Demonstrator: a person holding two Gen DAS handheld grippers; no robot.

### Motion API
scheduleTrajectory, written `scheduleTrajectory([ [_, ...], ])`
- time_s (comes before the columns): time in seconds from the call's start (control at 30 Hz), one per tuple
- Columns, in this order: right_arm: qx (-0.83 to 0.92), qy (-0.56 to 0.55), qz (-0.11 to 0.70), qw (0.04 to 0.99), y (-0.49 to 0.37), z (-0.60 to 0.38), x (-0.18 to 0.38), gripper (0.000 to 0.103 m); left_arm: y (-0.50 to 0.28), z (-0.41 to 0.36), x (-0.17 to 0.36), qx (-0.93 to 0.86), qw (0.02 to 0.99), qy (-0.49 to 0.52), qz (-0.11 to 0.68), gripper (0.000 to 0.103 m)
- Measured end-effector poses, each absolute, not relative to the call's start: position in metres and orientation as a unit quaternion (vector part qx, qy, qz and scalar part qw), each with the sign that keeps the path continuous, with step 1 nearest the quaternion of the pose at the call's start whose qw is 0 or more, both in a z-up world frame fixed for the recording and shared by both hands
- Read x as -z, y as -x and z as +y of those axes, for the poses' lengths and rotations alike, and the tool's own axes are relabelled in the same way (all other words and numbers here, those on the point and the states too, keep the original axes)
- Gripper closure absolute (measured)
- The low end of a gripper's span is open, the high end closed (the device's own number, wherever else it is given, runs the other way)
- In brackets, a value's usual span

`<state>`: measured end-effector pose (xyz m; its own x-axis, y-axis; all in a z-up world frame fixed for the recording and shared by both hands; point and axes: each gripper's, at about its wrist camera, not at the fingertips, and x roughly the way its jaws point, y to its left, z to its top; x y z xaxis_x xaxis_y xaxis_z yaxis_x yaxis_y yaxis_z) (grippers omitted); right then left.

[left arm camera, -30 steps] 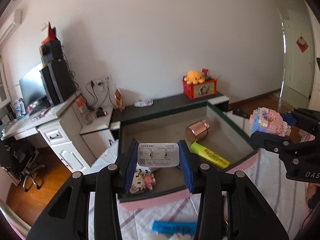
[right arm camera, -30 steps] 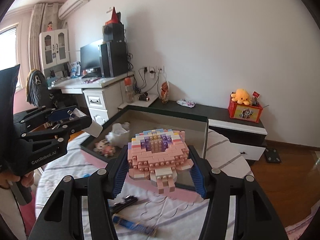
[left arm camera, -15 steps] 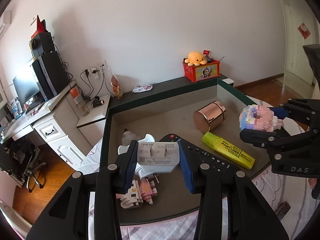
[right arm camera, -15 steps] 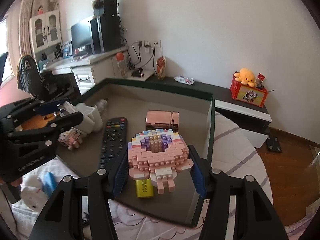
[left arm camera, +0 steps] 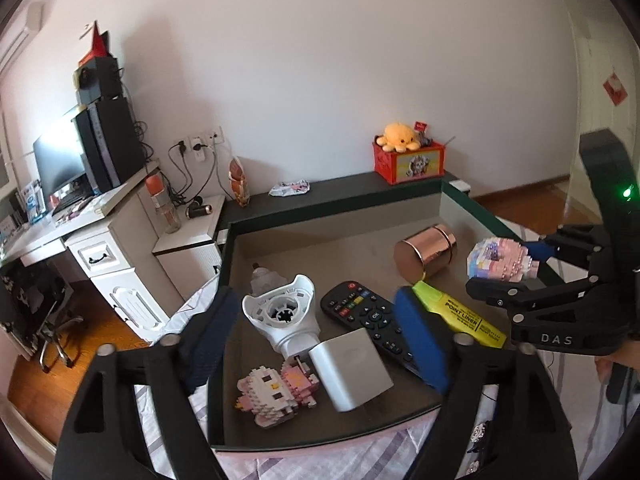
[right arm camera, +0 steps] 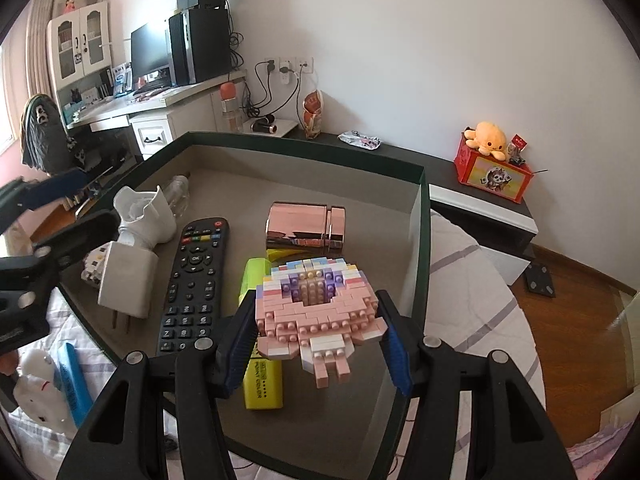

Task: Organize rigid objects
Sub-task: 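Open both tools to drop the items and withdraw from the box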

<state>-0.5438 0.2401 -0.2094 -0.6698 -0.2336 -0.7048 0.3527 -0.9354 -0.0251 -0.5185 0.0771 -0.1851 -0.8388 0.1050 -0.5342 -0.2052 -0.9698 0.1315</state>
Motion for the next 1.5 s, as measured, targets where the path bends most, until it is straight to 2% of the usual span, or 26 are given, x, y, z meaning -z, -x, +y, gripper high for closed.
scheduleTrajectory([
  [0.37, 0.912, -0.371, 0.1, 0.145, 0.55, 0.234, 0.212, 0.045, 0.496, 0.053, 0.171, -0.962, 0.052, 0.254, 0.082, 0.002],
  [0.6, 0.92, -0.355, 0.105, 0.129, 0.544, 0.234, 0.208, 0.043, 0.478, 0.043, 0.168, -0.963, 0.039, 0.254, 0.086, 0.0],
  [0.8, 0.932, -0.326, 0.083, 0.134, 0.514, 0.239, 0.181, 0.035, 0.453, 0.035, 0.16, -0.965, 0.033, 0.25, 0.076, 0.0],
  [0.87, 0.937, -0.311, 0.076, 0.139, 0.498, 0.238, 0.168, 0.022, 0.441, 0.033, 0.156, -0.966, 0.029, 0.247, 0.074, 0.0],
  [1.0, 0.946, -0.281, 0.066, 0.147, 0.456, 0.236, 0.144, 0.021, 0.412, 0.027, 0.148, -0.97, 0.018, 0.235, 0.06, 0.0],
  [1.13, 0.958, -0.237, 0.073, 0.144, 0.403, 0.233, 0.124, 0.0, 0.375, 0.021, 0.138, -0.975, 0.007, 0.216, 0.049, 0.0],
  [1.5, 0.975, -0.17, 0.042, 0.133, 0.283, 0.228, 0.102, 0.0, 0.259, 0.01, 0.107, -0.988, -0.042, 0.14, 0.054, 0.0],
])
